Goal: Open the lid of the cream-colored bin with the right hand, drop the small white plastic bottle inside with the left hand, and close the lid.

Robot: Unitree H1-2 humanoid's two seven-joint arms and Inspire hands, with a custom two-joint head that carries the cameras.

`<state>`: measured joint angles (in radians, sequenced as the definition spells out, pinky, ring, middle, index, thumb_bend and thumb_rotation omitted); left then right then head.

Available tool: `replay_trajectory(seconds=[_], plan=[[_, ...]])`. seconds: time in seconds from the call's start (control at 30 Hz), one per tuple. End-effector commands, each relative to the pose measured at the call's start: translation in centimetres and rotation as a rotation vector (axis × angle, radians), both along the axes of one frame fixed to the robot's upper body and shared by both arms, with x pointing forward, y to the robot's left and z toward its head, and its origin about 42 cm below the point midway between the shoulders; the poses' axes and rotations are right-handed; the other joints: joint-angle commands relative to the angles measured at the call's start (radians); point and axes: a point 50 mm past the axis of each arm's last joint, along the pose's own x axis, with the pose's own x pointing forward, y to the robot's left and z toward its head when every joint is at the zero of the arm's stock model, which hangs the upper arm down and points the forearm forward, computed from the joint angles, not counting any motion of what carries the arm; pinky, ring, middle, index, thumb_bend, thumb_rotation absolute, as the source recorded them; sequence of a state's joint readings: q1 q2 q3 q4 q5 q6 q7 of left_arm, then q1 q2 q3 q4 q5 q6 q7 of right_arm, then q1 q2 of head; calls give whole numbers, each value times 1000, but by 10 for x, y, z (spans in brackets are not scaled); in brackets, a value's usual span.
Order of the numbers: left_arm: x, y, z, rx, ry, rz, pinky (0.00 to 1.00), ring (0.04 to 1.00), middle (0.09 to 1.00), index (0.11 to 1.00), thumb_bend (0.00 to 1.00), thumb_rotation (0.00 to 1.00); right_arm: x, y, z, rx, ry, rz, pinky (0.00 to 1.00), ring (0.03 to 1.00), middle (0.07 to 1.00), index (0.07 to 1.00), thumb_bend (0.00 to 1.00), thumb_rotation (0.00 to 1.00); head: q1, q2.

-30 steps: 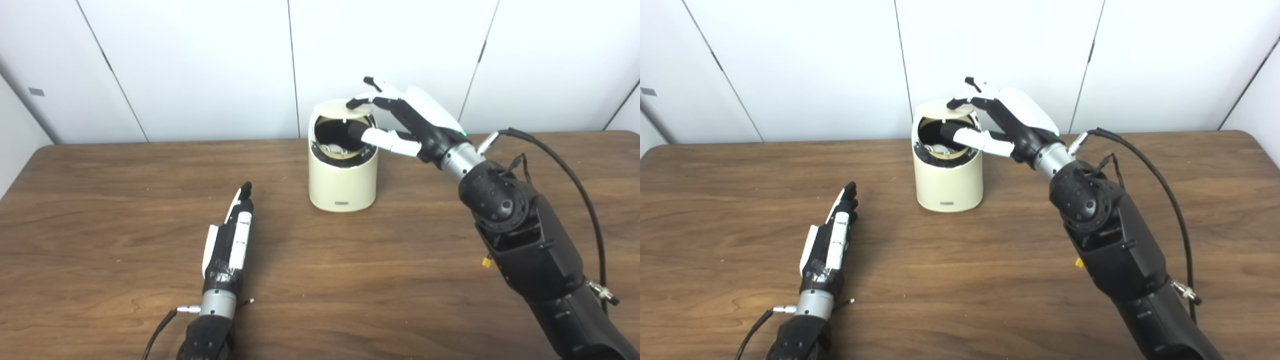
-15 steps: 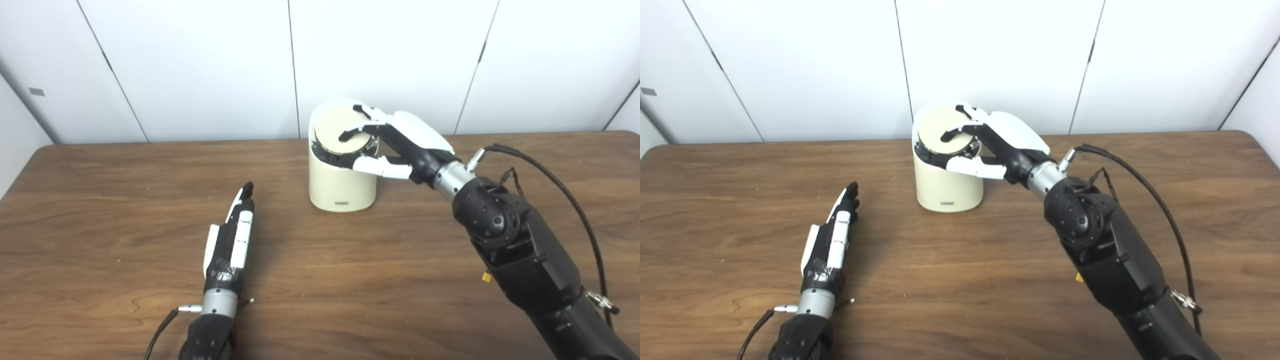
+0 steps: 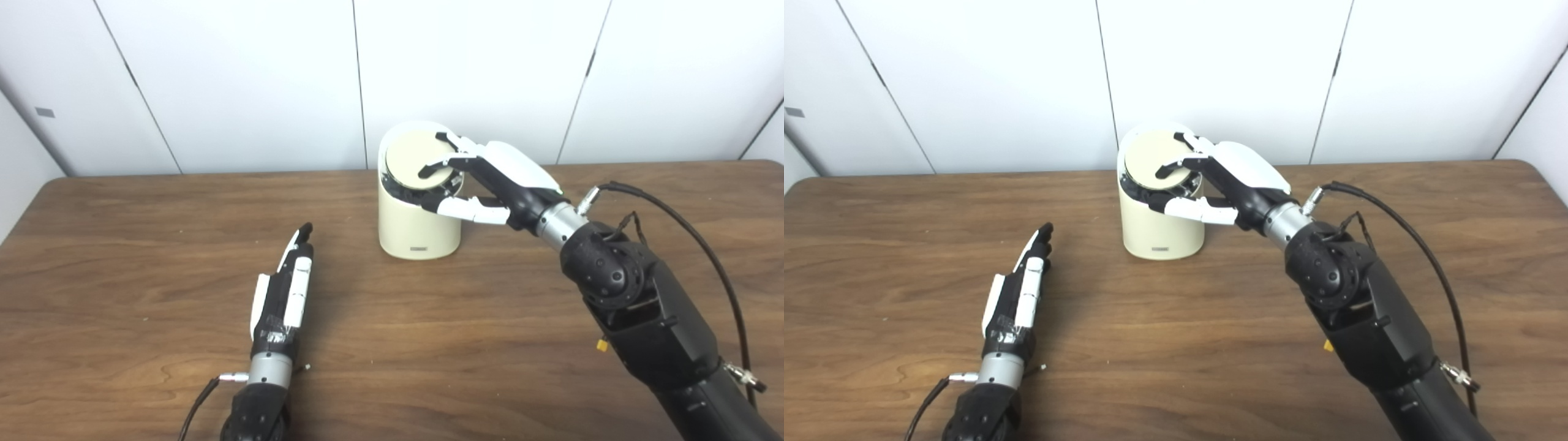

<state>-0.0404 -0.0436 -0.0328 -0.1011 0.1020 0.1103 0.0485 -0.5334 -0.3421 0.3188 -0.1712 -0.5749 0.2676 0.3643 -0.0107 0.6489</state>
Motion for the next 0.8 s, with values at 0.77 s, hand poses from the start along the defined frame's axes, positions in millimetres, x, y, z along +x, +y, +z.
replay_trajectory(seconds=[0.77], plan=[[5, -3, 9, -26, -38, 3, 1000, 996, 993, 983, 613, 1000, -1, -2, 1, -97, 56, -6, 1000, 1000, 1000, 782, 632, 1000, 4, 7]])
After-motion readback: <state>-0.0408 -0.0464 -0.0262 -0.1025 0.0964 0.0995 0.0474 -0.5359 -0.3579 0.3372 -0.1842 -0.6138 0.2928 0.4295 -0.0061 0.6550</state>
